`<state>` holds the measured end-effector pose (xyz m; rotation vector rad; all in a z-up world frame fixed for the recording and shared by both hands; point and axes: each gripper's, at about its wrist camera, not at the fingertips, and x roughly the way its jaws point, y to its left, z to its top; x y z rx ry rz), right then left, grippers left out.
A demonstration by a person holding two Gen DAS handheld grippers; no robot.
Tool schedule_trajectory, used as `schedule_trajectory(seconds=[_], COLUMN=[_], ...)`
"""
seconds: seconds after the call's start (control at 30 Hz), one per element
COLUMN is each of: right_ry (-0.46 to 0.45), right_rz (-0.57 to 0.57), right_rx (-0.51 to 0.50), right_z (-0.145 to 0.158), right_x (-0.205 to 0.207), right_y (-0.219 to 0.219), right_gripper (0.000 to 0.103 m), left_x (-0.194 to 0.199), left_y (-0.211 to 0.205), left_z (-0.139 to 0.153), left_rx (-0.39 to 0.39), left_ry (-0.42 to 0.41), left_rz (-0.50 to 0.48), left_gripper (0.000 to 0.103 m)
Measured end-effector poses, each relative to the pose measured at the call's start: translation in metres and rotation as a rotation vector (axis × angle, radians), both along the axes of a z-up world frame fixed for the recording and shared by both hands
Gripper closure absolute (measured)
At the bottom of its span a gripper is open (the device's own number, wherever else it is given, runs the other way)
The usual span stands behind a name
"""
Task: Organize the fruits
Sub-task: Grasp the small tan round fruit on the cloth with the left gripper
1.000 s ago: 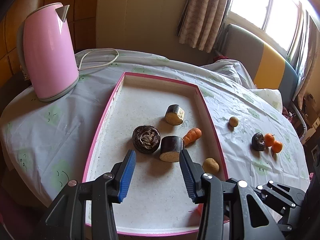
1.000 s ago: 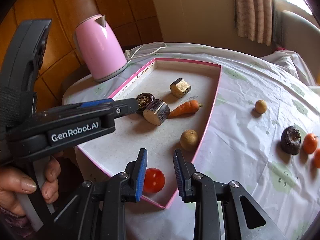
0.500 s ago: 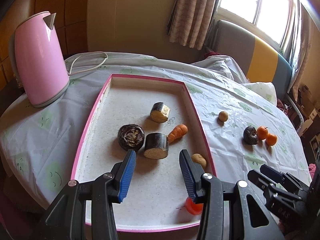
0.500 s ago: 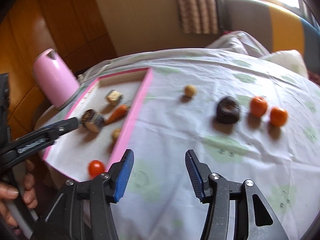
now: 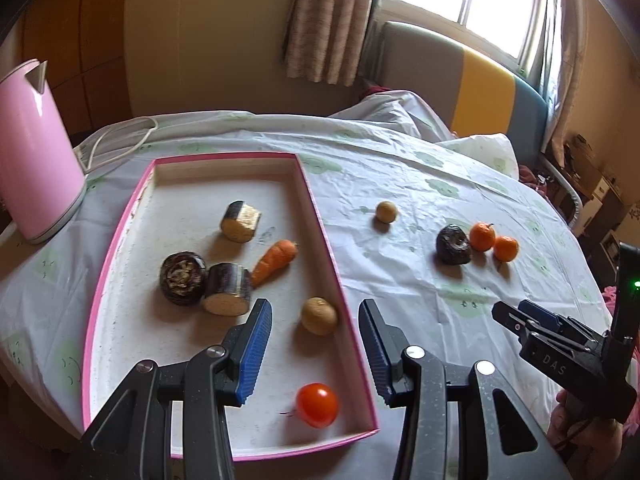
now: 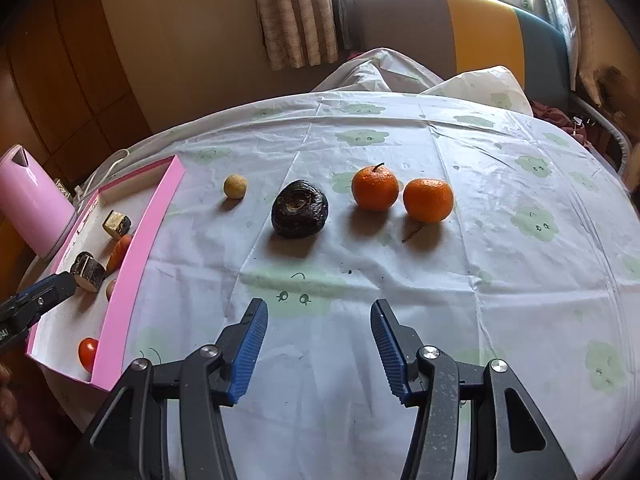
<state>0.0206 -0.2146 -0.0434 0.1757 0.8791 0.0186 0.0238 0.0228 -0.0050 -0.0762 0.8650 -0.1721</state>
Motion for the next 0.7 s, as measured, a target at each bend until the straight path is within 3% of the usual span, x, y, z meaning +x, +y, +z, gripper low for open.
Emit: schedule_trajectory(seconds=[0.2, 0.43, 0.7], right_ry=[0.001, -0.006, -0.014], right_rz=[-0.052, -0.090, -0.116], right_rx=[0.000, -0.010, -0.030], right_z=[-0.003, -0.006, -0.005], right_x=[-0.001, -0.001, 0.019], right_y=[-0.017, -0.033, -0.052], right_gripper=[0.048, 0.049, 0.048], left_x=[0.009, 0.020, 0.039], left_y=[-0.009, -0.032, -0.045], left_z=[-0.003, 0.000, -0.002], left_rx=[-0.023, -0.006, -0.016], left_ry=[0.037, 0.031, 0.064], left_rz=[-0.005, -0.088, -0.112], left_gripper=[0.057, 0.061, 0.061])
